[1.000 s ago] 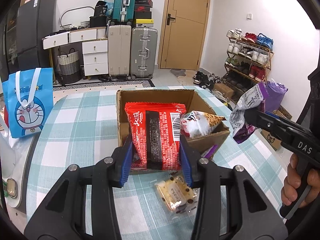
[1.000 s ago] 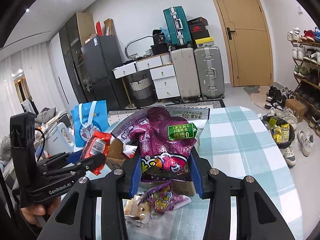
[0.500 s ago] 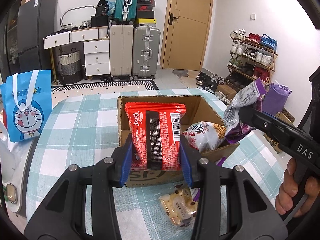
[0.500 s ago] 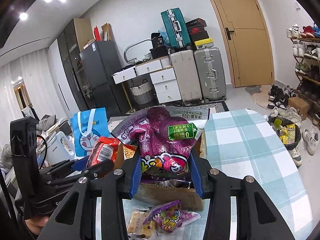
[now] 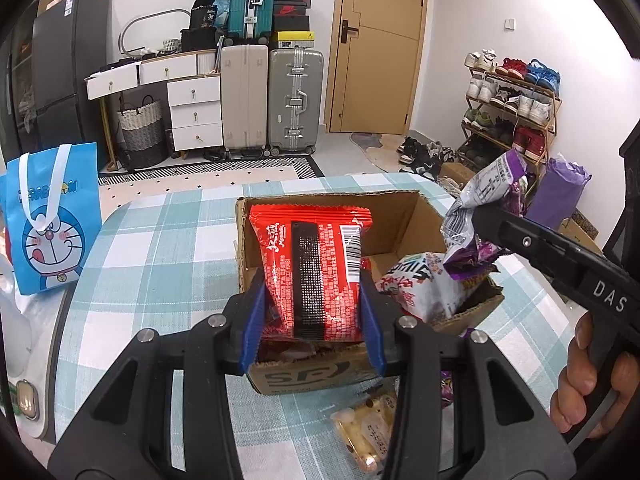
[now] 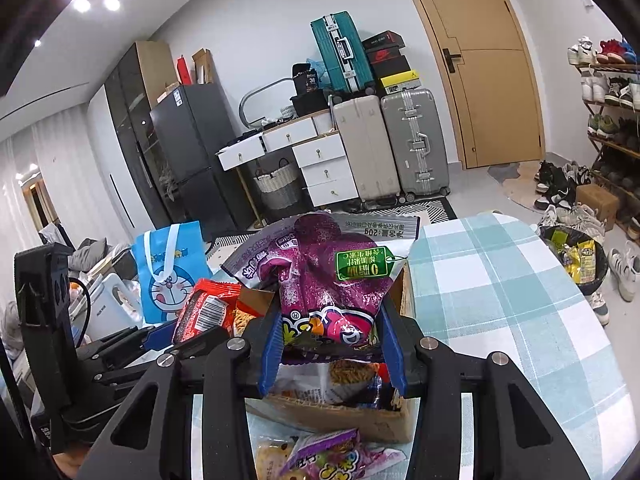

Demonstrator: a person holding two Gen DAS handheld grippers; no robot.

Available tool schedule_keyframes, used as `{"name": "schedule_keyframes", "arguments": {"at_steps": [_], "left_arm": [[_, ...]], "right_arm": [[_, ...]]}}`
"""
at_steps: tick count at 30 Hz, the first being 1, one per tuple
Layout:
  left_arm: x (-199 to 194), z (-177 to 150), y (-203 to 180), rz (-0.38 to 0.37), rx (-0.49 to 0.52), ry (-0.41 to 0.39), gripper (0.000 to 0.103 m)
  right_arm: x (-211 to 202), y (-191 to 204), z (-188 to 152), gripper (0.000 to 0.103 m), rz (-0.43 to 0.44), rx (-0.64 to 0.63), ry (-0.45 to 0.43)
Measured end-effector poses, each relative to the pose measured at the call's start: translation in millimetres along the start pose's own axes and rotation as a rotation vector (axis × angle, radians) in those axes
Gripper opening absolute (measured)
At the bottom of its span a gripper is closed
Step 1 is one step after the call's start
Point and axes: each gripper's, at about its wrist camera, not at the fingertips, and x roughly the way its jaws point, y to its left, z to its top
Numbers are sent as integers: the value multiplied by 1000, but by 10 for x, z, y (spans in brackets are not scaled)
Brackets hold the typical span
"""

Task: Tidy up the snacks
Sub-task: 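Lift both held packs and carry them over the box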

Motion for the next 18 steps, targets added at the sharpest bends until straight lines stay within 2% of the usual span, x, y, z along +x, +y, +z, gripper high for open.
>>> {"name": "schedule_keyframes", "arguments": {"at_steps": [18], "left_arm": [[460,-12,68,-5,15,49,39]], "right_arm": [[284,-82,10,44,-24,14,31]]}}
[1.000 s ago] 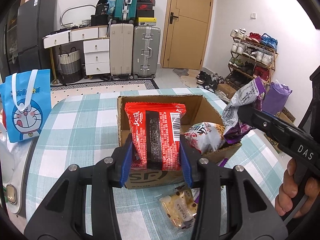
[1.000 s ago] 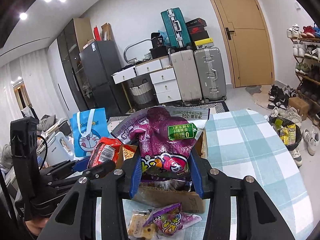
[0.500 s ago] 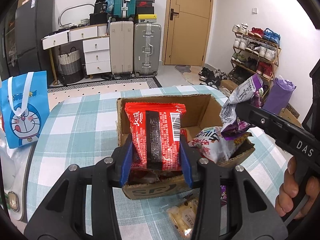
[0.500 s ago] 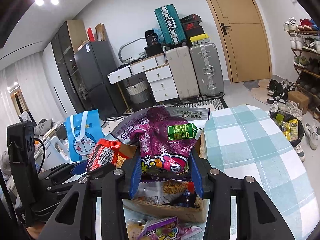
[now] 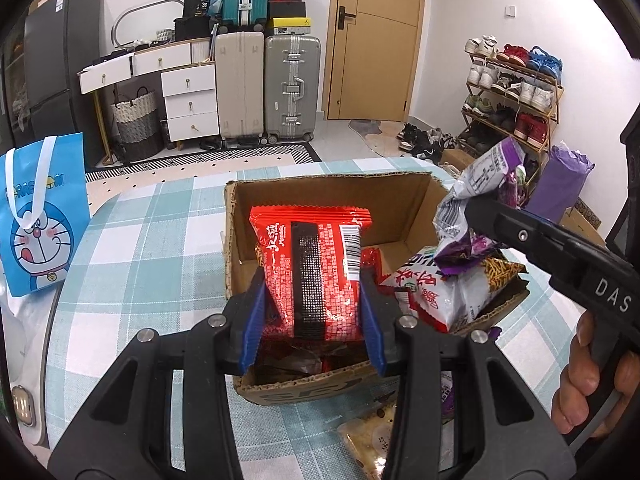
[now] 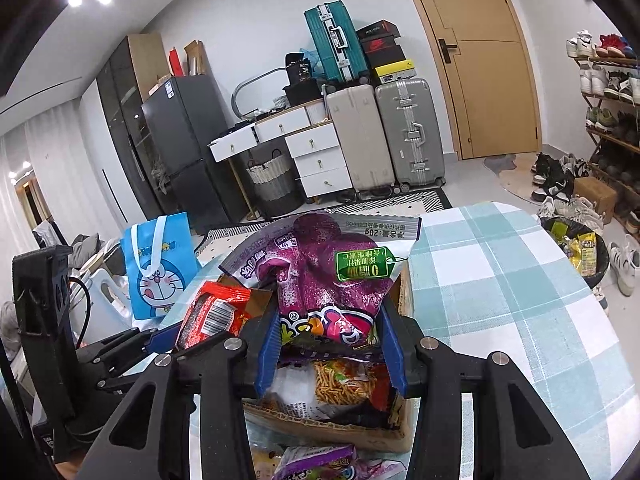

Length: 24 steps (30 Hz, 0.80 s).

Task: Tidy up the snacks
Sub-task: 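Lift both held packs and carry them over the box, then open both grippers to drop the packs into the box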

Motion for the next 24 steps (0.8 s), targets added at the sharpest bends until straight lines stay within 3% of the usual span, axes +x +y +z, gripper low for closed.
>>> {"name": "schedule_keyframes", "arguments": {"at_steps": [4,9,11,19,24], "left_arm": [[42,1,-18,2,6,11,39],[58,1,9,7,-8,22,41],[59,-2,14,15,-12,28,46],[-156,-45,12,20,-15,-21,80],[-289,-91,22,18,-33,-23,86]], "right_arm": [[-2,12,0,47,7,-7,12],[-77,114,-28,66,15,-61,2],[-136,154,-50,75,20,-78,-9],[-344,170,-140,88,17,-109,-20],[-466,109,-195,99,-2,-107,-11]]}}
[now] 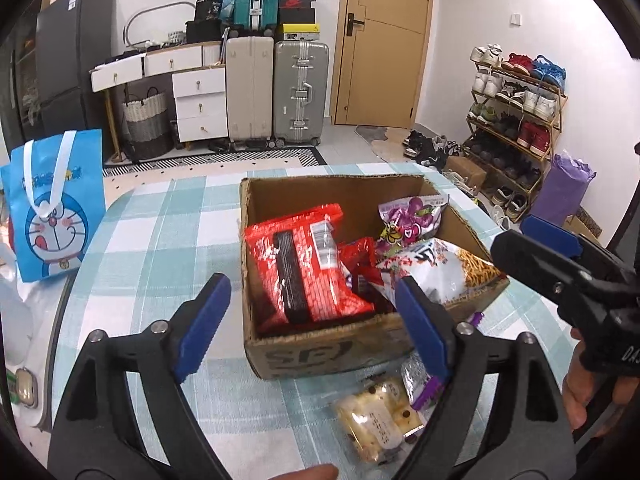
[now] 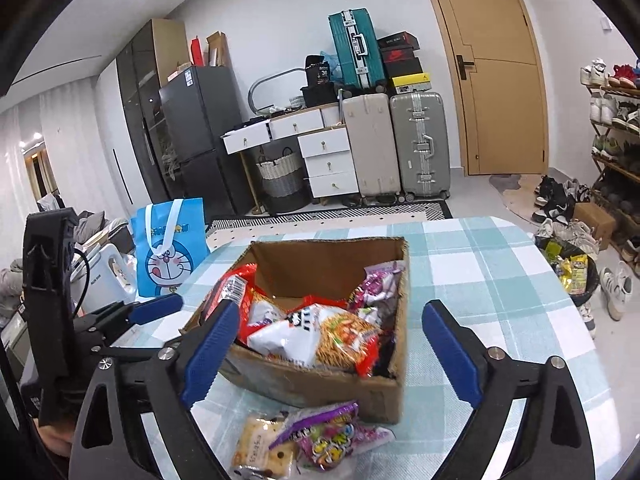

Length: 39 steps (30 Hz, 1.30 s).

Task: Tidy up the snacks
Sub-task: 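Open both grippers to drop the packs into the box, then grasp the cream cracker pack with left gripper while right grasps purple candy bag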

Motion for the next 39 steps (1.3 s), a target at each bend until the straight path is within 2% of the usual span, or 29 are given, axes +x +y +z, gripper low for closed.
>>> {"name": "schedule_keyframes", "arguments": {"at_steps": [3,12,19,32,39], "left_arm": [[-90,-41,6,1,-11,-3,103],[-299,-215,21,18,-23,-2,102],[-374,-393,49,19,-38,36,102],[-235,-796,42,55,-38,116,102],[-114,-947,75,43,-51,161,102]], "right_arm": [[-57,-27,-26,102,-10,-3,3],[-68,-51,-188,102,-14,-28,71],[-37,-124,-345,102,-33,-20,112],[228,-254,-739,102,-31,18,242],[397,-221,-865,102,-22,5,305]]}}
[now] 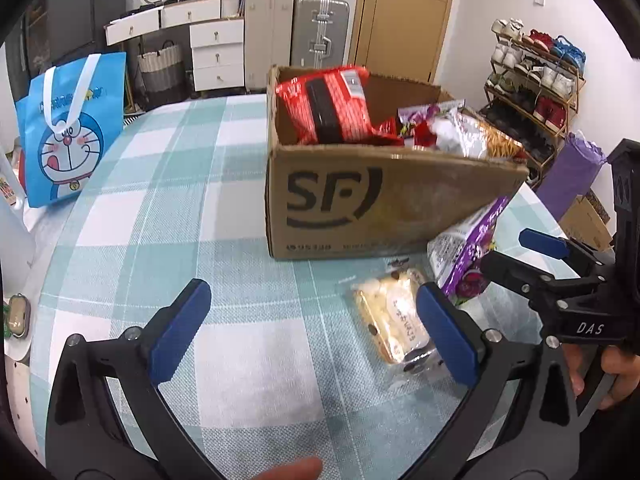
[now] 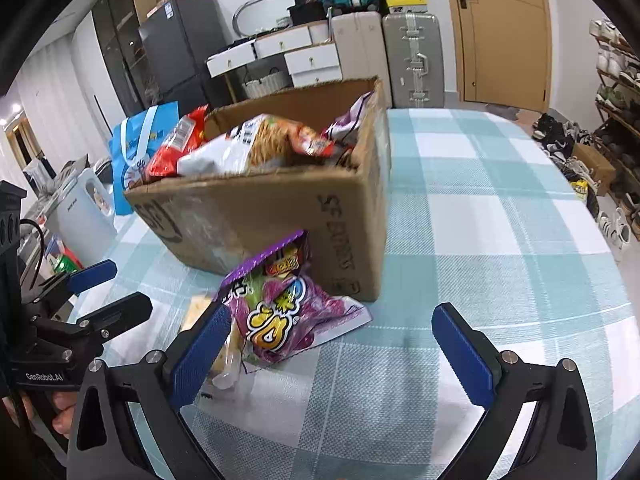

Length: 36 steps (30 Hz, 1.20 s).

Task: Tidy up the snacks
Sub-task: 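Grasp the cream cracker pack with left gripper while right grasps purple candy bag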

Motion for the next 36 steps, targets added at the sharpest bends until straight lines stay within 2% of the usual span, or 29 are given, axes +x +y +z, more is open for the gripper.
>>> {"name": "schedule_keyframes", "arguments": {"at_steps": [9,13,17,19,22,24,25,32,36], "left_arm": [[180,-137,-105,-48,39,57,99],[236,-160,-158,-60,55,69,99],[290,-161,-163,-66,56,80,99],[306,-168,-152,-68,55,85,99],[321,-169,-139,-71,55,89,99],[330,-172,-143,-73,57,92,99],[324,-174,-158,-74,59,92,99],[366,-166,-224,-85,71,101,99],[421,-149,-248,-99,69,108,99]], "right_arm": [[138,58,-19,102,-4,-25,38],[175,41,-4,97,20,-15,46],[181,44,-1,80,72,-19,54],[173,65,4,79,67,-30,49],[145,72,3,70,76,-42,38],[133,77,1,55,118,-43,44],[122,83,3,40,144,-42,47],[44,110,-32,30,129,-65,20],[-44,100,-56,28,125,-67,5]]}}
